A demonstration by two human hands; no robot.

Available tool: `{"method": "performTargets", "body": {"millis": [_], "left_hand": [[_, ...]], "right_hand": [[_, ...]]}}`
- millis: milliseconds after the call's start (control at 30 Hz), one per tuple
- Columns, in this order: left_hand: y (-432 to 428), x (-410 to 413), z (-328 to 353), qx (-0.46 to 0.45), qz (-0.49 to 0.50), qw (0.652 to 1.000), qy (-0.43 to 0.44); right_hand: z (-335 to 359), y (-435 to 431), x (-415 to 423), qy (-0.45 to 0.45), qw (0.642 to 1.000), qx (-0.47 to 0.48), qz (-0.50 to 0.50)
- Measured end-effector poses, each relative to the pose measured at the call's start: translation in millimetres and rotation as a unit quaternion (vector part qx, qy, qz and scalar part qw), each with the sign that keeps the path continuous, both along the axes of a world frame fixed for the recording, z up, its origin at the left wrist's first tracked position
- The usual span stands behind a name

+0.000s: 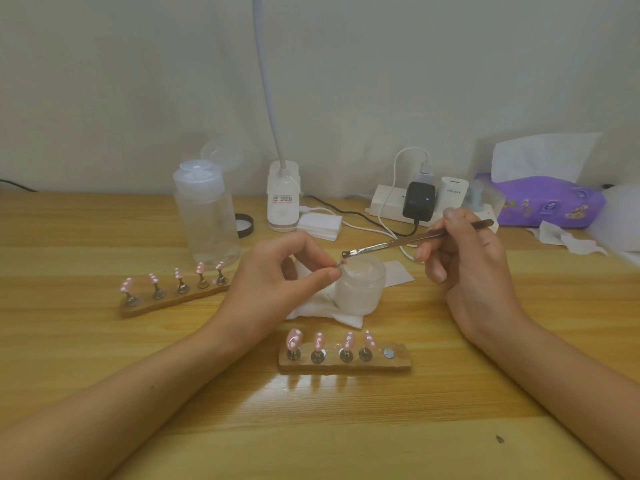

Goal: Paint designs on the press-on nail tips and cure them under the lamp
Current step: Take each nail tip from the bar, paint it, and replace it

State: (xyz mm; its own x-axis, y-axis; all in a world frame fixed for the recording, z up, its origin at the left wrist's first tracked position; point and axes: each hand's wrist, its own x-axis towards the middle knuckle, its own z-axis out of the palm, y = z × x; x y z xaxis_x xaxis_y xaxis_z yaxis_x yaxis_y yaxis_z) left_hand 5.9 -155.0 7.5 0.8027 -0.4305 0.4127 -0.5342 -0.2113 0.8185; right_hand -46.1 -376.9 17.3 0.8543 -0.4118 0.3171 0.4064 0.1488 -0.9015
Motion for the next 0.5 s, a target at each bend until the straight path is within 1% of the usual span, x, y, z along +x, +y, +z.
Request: {"method": "performTargets", "body": {"millis": [100, 233, 300, 400, 500], "left_hand": [[0.6, -0.4, 0.2, 0.0, 0.001, 1.0, 0.006], [0.9, -0.9, 0.3, -0.001, -0.004, 1.0, 0.008], [0.6, -0.4, 0.0, -0.003, -0.006, 1.0, 0.01], [0.3, 0.2, -0.4, -0.008, -0.004, 1.0, 0.016], [0.2, -0.9, -0.3, -0.007, -0.008, 1.0, 0.016]], "right_hand": [[-2.0, 0.4, 0.2, 0.027, 0.999, -0.03, -0.018], [-0.1, -1.6, -0.3, 0.019, 0.999, 0.011, -0.03], [0.2, -0.8, -0.4, 0.012, 1.0, 0.004, -0.017], [-1.3, 1.2, 0.2, 0.028, 0.999, -0.023, -0.019], [-0.4, -1.1, -0.2, 0.03, 0.999, 0.001, -0.037]]}}
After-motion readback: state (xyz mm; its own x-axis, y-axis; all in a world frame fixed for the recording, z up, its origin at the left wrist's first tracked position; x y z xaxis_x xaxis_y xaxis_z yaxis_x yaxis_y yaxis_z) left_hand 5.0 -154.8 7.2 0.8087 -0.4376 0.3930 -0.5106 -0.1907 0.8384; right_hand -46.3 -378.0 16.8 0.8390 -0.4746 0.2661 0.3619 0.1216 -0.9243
